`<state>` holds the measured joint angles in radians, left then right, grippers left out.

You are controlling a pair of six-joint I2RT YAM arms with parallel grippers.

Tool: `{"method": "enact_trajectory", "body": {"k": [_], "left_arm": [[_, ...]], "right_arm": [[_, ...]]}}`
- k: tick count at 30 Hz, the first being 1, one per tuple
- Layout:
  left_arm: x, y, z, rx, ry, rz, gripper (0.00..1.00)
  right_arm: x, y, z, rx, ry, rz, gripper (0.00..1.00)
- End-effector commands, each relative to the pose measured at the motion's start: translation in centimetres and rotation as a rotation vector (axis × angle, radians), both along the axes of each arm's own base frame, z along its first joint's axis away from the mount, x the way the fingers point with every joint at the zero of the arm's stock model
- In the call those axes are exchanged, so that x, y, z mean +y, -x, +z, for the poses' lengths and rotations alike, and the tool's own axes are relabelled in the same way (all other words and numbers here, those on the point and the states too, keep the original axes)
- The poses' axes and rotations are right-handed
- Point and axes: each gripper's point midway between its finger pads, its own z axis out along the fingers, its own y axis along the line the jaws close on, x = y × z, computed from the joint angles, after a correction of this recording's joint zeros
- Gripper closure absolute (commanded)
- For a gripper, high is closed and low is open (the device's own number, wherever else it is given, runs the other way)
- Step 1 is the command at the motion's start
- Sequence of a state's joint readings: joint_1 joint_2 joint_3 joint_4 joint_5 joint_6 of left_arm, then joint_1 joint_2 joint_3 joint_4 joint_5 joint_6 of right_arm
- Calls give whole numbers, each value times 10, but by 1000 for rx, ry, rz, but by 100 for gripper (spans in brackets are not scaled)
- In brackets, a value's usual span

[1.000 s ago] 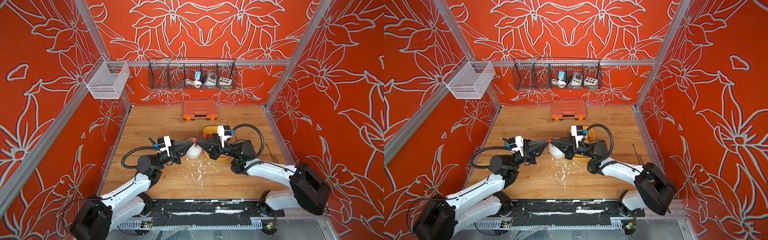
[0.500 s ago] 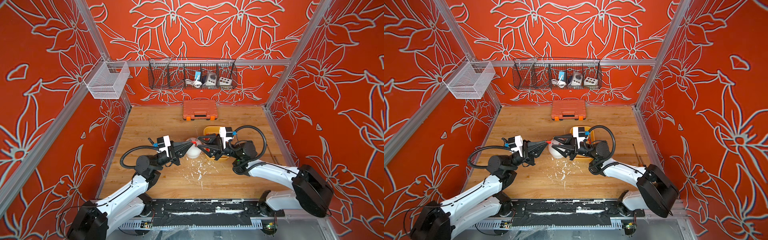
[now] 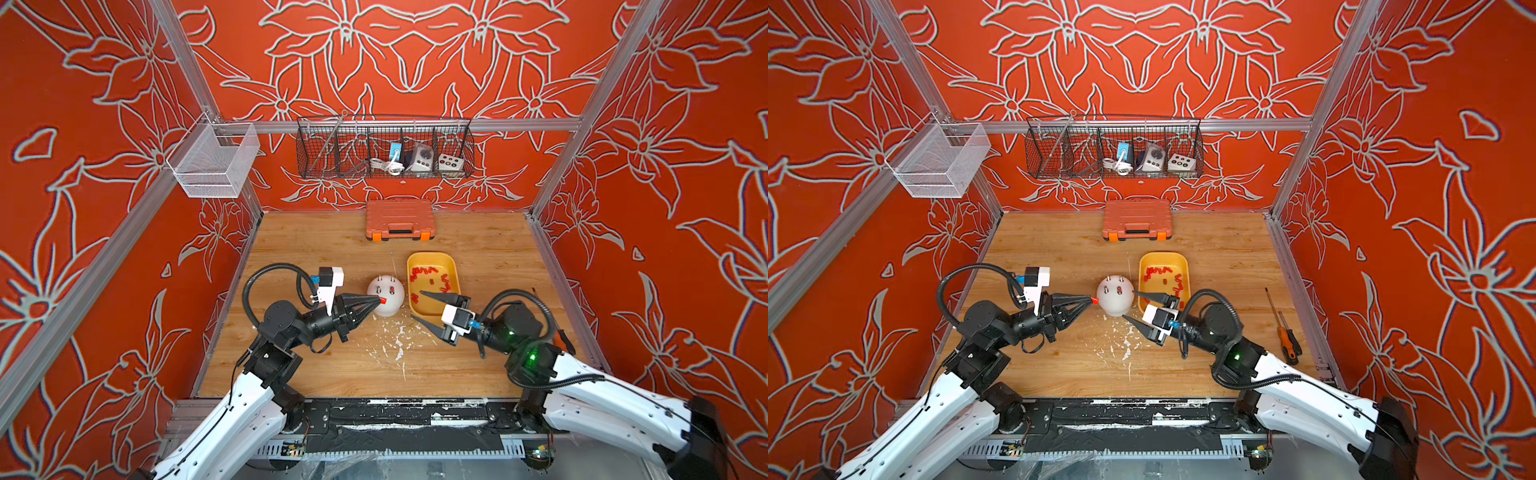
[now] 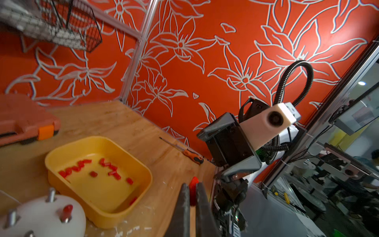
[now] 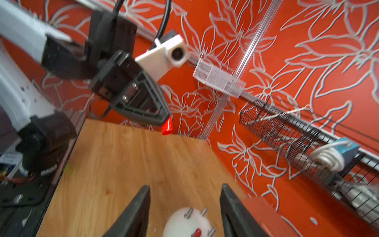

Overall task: Cover the protruding screws with screw protection sleeves
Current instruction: Pick up the screw protection sleeve from the storage box.

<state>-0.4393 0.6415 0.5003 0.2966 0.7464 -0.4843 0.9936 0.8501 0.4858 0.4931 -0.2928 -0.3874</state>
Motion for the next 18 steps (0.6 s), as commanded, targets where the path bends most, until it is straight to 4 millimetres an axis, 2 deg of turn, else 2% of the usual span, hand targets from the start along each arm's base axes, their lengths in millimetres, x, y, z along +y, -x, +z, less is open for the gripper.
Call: {"method": "enact_trajectory", "body": {"k": [1, 4, 7, 12, 18], "left_arm": [[-9, 17, -23, 148, -60, -141, 100], [-12, 21, -25, 140, -72, -175, 100], [-12, 24, -23, 126, -72, -189, 100], [-12, 25, -25, 114, -77, -199, 100], [-12, 23, -27, 111, -85, -192, 100]], "right_arm": [[8, -5, -34, -87, 137, -49, 44], [8, -11, -26, -45, 44, -89, 45], [8, -9, -20, -26, -12, -78, 46], [20, 1, -18, 49, -38, 12, 55], [33, 16, -10, 88, -54, 129, 55]]}}
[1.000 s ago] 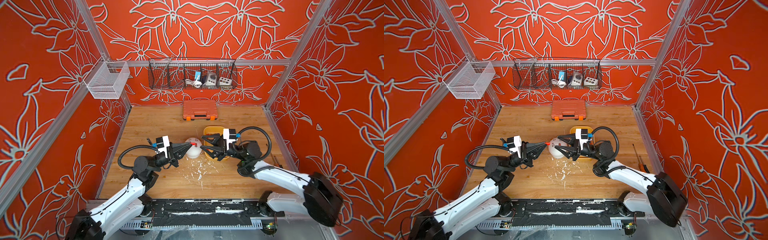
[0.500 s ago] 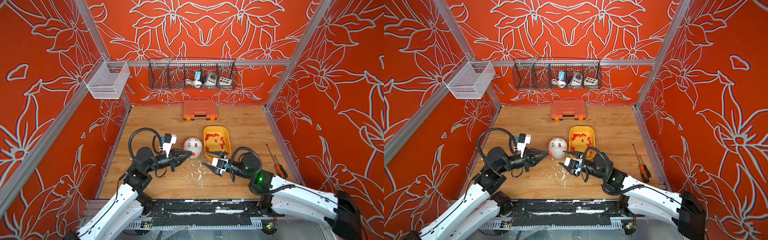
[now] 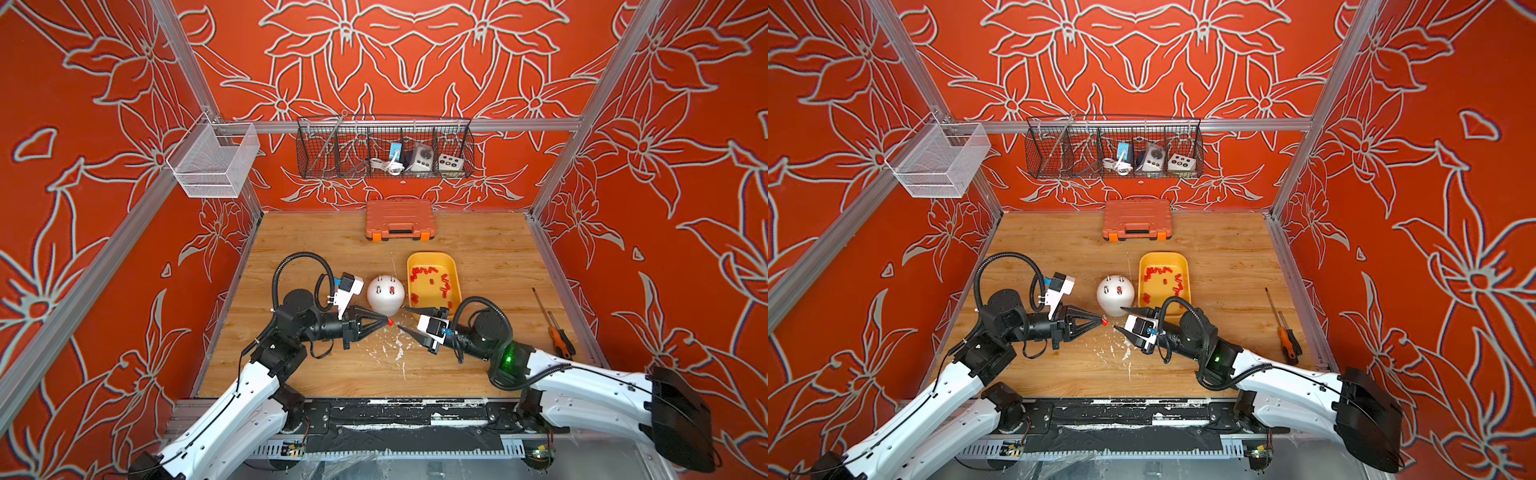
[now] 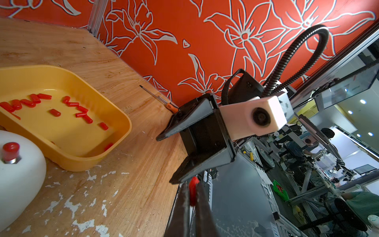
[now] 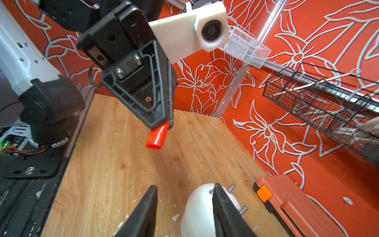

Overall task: Cover the protruding screws with screw protection sleeves
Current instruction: Pick up the screw protection sleeve from the storage box.

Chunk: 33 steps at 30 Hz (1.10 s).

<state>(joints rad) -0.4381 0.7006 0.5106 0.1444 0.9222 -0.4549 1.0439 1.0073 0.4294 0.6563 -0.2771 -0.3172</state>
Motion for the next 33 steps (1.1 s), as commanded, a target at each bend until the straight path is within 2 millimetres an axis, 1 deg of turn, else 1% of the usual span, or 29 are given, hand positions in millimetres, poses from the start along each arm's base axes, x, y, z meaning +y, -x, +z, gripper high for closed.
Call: {"method": "enact_trajectory", "body": {"k": [1, 6, 12, 15, 21, 24, 26, 28, 32, 33], "left_arm": [[0, 3, 10, -45, 10, -19, 100], [1, 3, 10, -49, 11, -19, 100], [0, 4, 12, -55, 13, -22, 100], [0, 4, 12, -55, 14, -23, 100], [1, 4, 13, -63, 17, -20, 100], [1, 5, 14, -69, 21, -20, 100], [1, 5, 13, -67, 20, -20, 100], [1, 5, 12, -67, 20, -20, 100], [1, 4, 12, -65, 23, -21, 100], [0, 4, 12, -64, 24, -22, 100]], "right_arm": [[9, 15, 29, 4, -80, 99, 55], [12, 19, 33, -2, -90, 130, 56], [15, 20, 34, -13, -81, 145, 66], [17, 20, 37, -13, -91, 153, 66], [23, 20, 35, -8, -87, 171, 65], [24, 20, 36, -11, -92, 173, 70], [24, 20, 37, -11, -96, 170, 68], [23, 19, 39, -13, -102, 165, 62], [22, 18, 42, -16, -111, 155, 61], [22, 18, 42, -16, -111, 159, 62]]}}
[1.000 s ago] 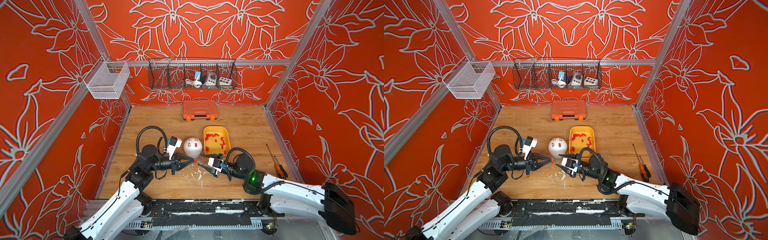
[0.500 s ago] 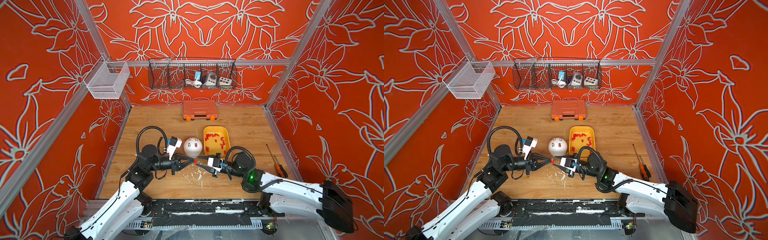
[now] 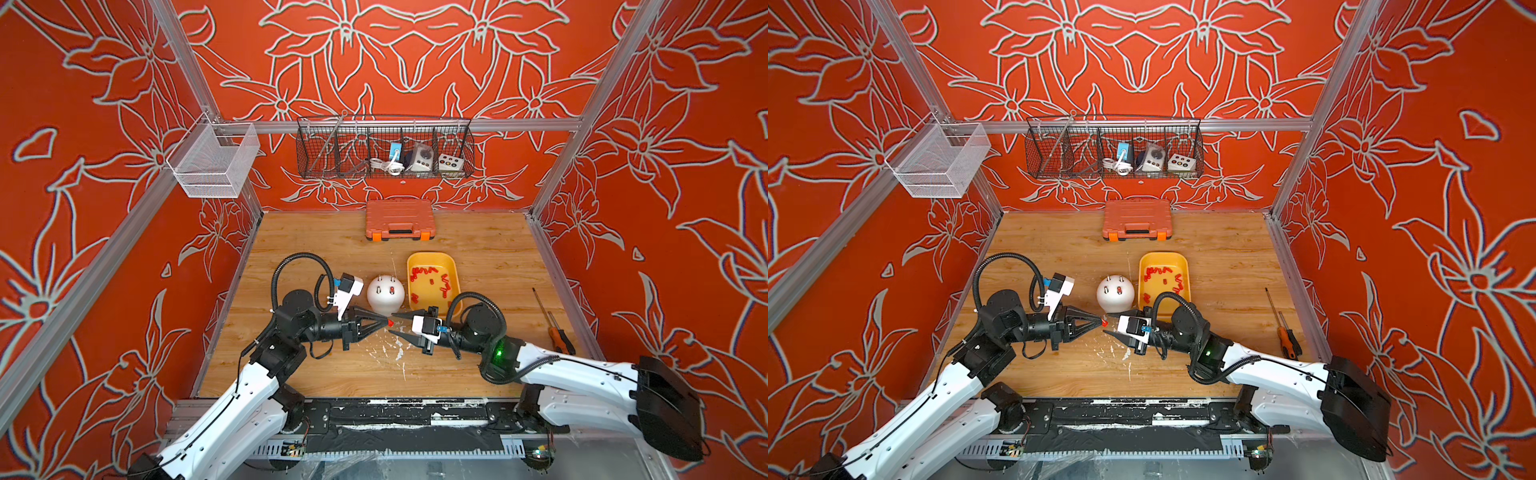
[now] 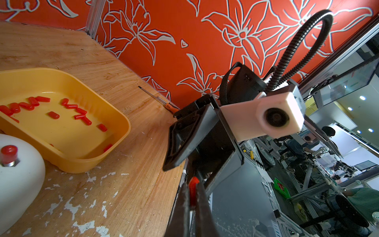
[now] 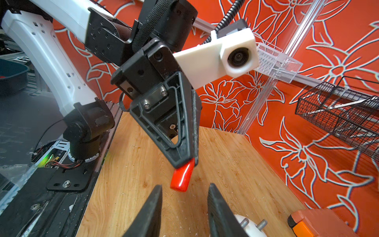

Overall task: Cover the protruding screws with screw protection sleeves
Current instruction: Pick up the screw protection sleeve from the storage box.

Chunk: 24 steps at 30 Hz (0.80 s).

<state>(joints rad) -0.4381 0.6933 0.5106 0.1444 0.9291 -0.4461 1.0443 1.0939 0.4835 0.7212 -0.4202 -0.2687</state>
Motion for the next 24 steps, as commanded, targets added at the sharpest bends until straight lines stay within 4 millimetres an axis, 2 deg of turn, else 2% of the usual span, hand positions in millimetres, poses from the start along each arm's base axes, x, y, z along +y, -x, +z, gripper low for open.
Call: {"method": "enact_trajectory", "body": {"k": [1, 3, 9, 12, 15, 24], "left_arm": [[0, 2, 10, -48, 21, -13, 100], [0, 2, 10, -49, 22, -14, 100], [1, 2, 9, -48, 21, -10, 100], [1, 2, 9, -49, 23, -10, 100], [1, 1, 9, -52, 20, -2, 100], [4, -1, 9, -56, 14, 25, 100]], "right_arm": [[3, 3, 31, -42, -76, 19, 66], [3, 3, 31, -41, -76, 19, 73], [4, 4, 31, -42, -71, 25, 80], [5, 5, 31, -41, -69, 34, 88], [5, 6, 30, -44, -67, 35, 92], [6, 11, 28, -41, -56, 62, 91]]}}
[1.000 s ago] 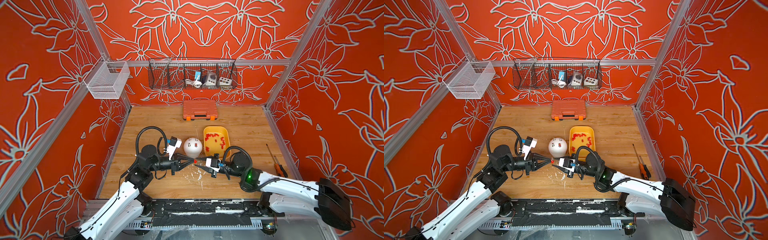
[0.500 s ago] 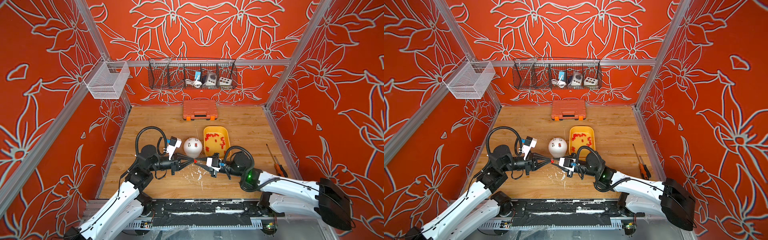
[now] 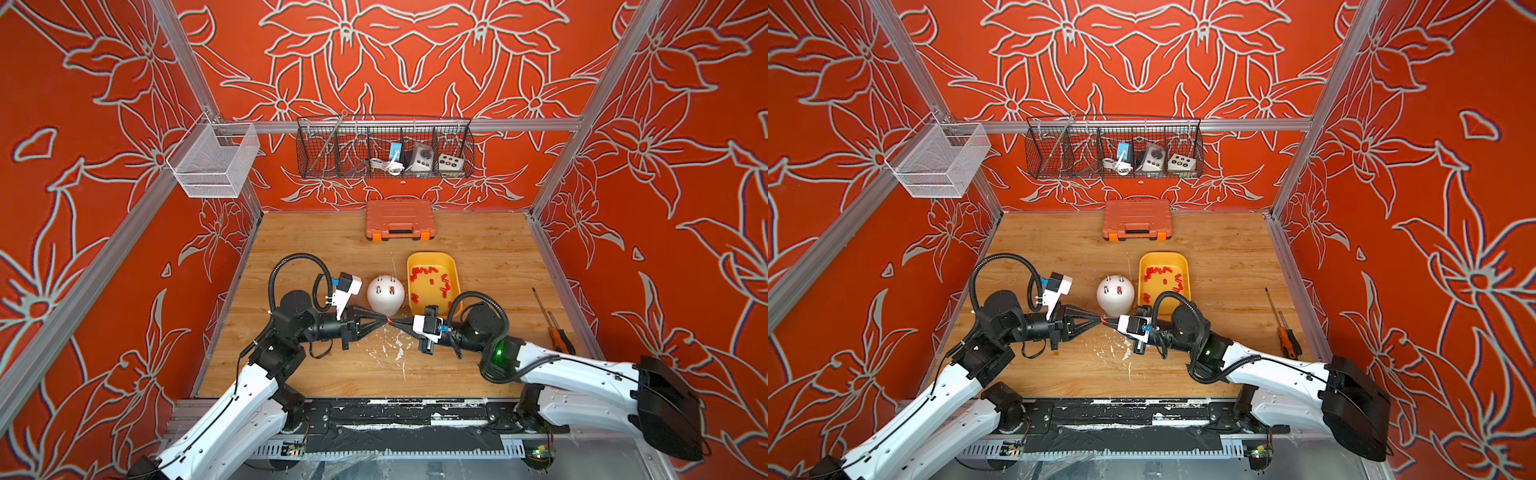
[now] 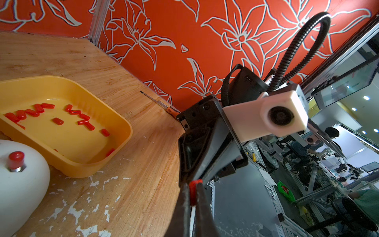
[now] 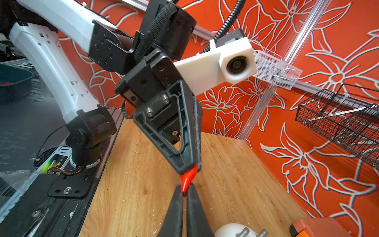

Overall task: Cover the protruding screws with screw protection sleeves
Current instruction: Pick up the screw protection sleeve from the storage box.

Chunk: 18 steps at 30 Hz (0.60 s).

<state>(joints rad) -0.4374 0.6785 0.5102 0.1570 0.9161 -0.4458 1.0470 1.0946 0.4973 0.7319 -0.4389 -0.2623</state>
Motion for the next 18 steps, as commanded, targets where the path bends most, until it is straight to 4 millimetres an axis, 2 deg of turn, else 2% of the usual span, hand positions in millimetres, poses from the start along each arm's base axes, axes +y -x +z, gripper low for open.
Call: {"method": "enact_trajectory", "body": {"k": [1, 5, 7, 10, 12, 15, 18], "left_arm": [[2, 0, 4, -31, 4, 13, 100], [3, 0, 5, -37, 3, 19, 100], [4, 0, 5, -41, 2, 24, 100], [7, -3, 4, -43, -19, 58, 100], [11, -8, 2, -33, -52, 98, 100], [15, -18, -1, -10, -83, 143, 100], [24, -37, -7, 2, -159, 237, 100]], "right_arm": [[5, 9, 18, -38, -29, 49, 91], [6, 12, 15, -38, -19, 58, 89], [3, 7, 18, -30, -32, 22, 84], [-12, -5, 25, -34, -87, -86, 67], [-23, -8, 26, -64, -97, -135, 60], [-40, -14, 16, -81, -76, -215, 55], [-61, -27, 0, -53, -85, -337, 53]]}}
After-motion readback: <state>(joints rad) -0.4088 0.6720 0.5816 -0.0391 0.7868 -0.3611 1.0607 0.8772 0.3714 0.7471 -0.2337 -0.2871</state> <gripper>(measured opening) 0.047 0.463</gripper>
